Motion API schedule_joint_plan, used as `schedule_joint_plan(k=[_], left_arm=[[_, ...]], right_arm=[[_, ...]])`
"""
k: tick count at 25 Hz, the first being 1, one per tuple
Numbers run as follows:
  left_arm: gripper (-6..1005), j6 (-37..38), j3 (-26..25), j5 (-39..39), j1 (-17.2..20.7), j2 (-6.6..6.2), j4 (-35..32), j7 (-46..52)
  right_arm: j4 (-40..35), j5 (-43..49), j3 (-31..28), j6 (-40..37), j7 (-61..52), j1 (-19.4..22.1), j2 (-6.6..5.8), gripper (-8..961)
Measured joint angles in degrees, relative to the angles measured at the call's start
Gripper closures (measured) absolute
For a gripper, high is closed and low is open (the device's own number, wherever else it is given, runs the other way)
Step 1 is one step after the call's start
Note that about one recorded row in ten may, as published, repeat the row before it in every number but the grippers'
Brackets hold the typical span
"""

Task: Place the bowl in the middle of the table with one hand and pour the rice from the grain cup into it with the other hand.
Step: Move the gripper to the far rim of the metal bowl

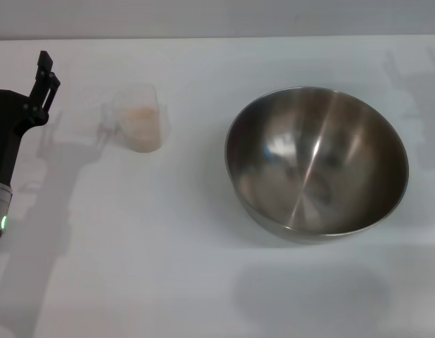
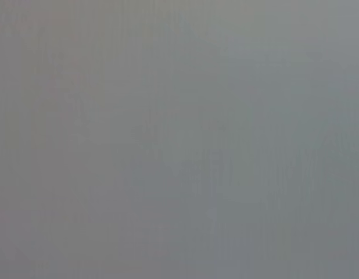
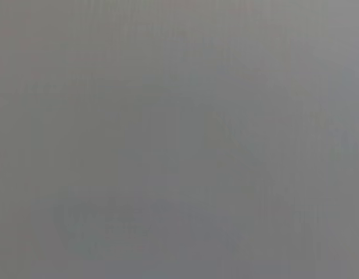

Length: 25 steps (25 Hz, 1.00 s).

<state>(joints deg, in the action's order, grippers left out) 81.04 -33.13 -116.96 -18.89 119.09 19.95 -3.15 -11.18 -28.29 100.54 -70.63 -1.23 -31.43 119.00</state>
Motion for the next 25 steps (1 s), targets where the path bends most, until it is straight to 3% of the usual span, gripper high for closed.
schedule_joint_plan(k=[13, 18, 22, 25], left_arm=[[187, 0.3, 0.0, 0.0, -0.1, 0.0, 0.0, 0.0], [187, 0.4, 0.0, 0.0, 0.0, 0.0, 0.0, 0.0], [188, 0.4, 0.0, 0.0, 0.3, 0.0, 0.0, 0.0], [188, 0.4, 0.0, 0.0, 0.5, 0.0, 0.0, 0.0]], right_arm=[[0.1, -0.1, 0.0, -2.3, 0.1, 0.3, 0.06, 143], [-1.6, 0.0, 0.0, -1.1, 5.3, 0.3, 0.0, 144], [-9.7, 0.1, 0.0, 9.0, 6.5, 1.9, -0.29, 144], [-21.8, 1.4, -1.0, 24.7, 6.5, 4.8, -0.94, 144]])
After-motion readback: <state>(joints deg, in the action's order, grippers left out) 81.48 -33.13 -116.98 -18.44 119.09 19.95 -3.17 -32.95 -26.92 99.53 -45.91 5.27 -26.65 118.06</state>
